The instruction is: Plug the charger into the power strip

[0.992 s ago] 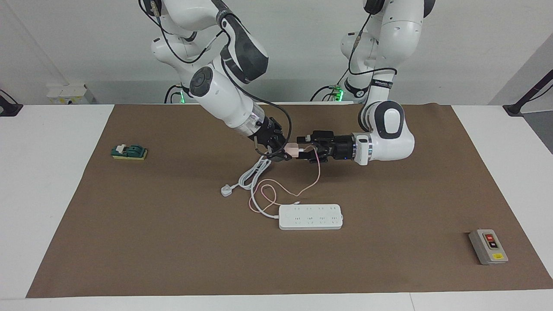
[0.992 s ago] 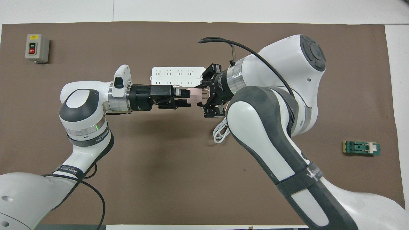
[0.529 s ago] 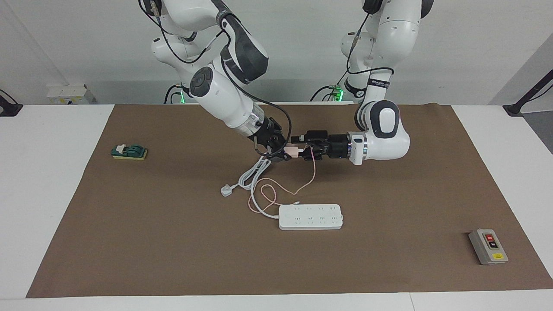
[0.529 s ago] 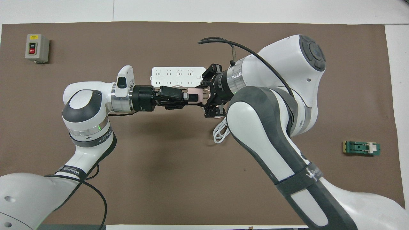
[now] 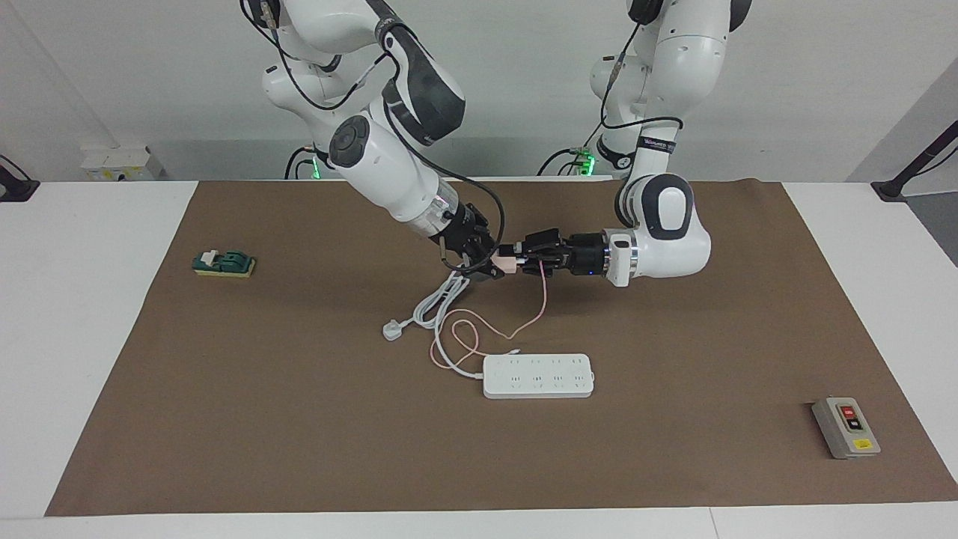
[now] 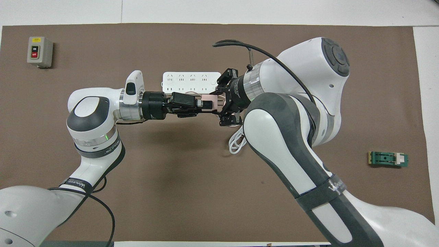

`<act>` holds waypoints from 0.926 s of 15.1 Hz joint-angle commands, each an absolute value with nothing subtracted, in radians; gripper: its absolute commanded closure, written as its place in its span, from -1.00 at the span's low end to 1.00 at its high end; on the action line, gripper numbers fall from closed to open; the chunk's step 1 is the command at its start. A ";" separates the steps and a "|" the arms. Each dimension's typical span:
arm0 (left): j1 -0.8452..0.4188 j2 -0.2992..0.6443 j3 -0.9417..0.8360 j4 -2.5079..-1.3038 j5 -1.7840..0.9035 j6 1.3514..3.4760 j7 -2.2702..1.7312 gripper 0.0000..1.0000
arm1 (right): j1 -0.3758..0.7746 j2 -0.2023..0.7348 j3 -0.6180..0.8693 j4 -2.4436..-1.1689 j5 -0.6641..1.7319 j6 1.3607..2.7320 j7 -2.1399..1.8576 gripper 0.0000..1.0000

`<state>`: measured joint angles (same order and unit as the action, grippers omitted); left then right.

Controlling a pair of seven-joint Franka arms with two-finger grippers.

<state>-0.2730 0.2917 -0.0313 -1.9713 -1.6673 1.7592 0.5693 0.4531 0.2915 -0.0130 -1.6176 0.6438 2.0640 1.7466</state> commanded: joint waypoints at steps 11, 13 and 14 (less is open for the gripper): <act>-0.236 0.200 -0.011 -1.898 -1.263 1.876 0.476 1.00 | 0.413 0.278 -0.023 -1.600 0.609 2.068 1.773 -1.00; -0.241 0.196 -0.012 -1.853 -1.121 1.879 0.398 1.00 | 0.371 0.269 -0.021 -1.589 0.589 2.056 1.726 -1.00; -0.244 0.199 -0.012 -1.830 -1.032 1.875 0.402 1.00 | 0.347 0.267 -0.021 -1.589 0.588 2.042 1.688 -1.00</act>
<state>-0.2308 0.2121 -0.0146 -1.8671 -1.1642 1.8567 0.4487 0.3971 0.2810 -0.0299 -1.5938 0.6068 2.0639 1.7441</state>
